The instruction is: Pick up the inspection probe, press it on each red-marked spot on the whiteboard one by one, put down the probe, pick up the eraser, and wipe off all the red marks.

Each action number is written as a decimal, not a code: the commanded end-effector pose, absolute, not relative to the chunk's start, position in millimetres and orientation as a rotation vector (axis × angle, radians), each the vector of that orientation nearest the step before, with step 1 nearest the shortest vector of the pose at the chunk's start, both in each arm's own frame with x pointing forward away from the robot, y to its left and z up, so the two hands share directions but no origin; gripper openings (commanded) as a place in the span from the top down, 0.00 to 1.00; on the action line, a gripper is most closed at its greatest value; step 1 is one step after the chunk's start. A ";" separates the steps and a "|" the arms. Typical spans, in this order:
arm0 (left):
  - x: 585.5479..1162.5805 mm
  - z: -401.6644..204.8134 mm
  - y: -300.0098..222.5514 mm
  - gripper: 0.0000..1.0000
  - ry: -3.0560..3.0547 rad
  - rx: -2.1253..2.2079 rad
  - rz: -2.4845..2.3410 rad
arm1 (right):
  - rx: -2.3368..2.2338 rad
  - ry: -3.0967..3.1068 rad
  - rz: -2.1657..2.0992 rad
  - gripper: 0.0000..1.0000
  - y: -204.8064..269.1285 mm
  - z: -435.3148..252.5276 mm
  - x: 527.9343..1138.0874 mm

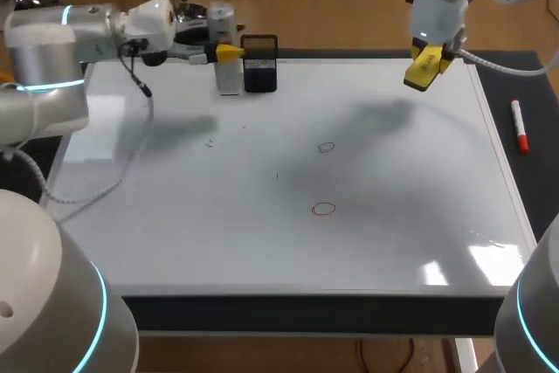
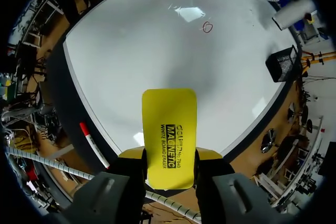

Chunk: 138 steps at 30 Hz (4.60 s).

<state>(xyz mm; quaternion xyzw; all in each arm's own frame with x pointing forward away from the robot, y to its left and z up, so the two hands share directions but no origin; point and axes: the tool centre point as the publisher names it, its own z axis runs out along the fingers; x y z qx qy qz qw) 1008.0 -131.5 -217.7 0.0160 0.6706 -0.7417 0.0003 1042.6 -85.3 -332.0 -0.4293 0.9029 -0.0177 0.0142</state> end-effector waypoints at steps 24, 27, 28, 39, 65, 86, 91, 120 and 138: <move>963.7 -230.0 -256.3 1.00 2.286 0.507 -2.555 | -1.340 2.811 -0.060 1.00 -86.0 -330.7 1042.5; 958.7 -231.6 -262.7 1.00 2.301 0.545 -2.561 | -1.340 2.811 -0.060 1.00 -86.0 -330.7 1042.5; 957.1 -232.2 -264.2 1.00 2.306 0.557 -2.561 | -1.340 2.811 -0.060 1.00 -86.0 -330.7 1042.5; 938.1 -249.2 -287.8 1.00 2.361 0.630 -2.601 | -1.340 2.811 -0.060 1.00 -86.0 -330.7 1042.5; 916.9 -281.0 -315.8 1.00 2.411 0.707 -2.685 | -1.340 2.811 -0.060 1.00 -86.0 -330.7 1042.5; 918.3 -295.4 -316.1 1.00 2.401 0.720 -2.720 | -1.340 2.811 -0.060 1.00 -86.0 -330.7 1042.5; 918.2 -297.0 -316.4 1.00 2.413 0.724 -2.720 | -1.340 2.811 -0.060 1.00 -86.0 -330.7 1042.5; 897.7 -290.0 -311.4 1.00 2.365 0.709 -2.672 | -1.340 2.811 -0.060 1.00 -86.0 -330.7 1042.5; 893.1 -292.6 -312.8 1.00 2.362 0.714 -2.670 | -1.340 2.811 -0.060 1.00 -86.0 -330.7 1042.5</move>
